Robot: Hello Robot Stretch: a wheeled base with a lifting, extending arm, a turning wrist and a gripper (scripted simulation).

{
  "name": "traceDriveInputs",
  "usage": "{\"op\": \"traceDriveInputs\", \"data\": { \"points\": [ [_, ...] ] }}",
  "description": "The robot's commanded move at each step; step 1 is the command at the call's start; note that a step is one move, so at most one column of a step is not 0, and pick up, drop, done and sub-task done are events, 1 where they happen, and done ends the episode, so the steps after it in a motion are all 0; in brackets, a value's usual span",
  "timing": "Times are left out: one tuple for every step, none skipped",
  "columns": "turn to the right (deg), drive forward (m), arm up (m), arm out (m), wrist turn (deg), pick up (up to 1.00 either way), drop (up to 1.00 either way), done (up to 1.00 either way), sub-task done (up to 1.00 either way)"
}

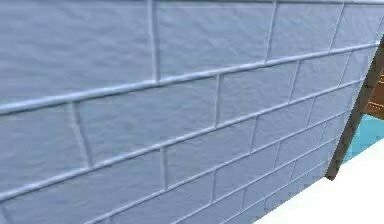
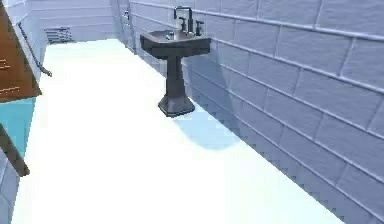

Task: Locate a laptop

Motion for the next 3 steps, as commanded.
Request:
{"op": "traceDriveInputs", "data": {
  "points": [
    [45.0,0.0,0.0,0.0,0.0,0.0,0.0,0.0,0.0],
    [45.0,0.0,0.0,0.0,0.0,0.0,0.0,0.0,0.0],
    [24.0,0.0,0.0,0.0,0.0,0.0,0.0,0.0,0.0]
  ]
}}
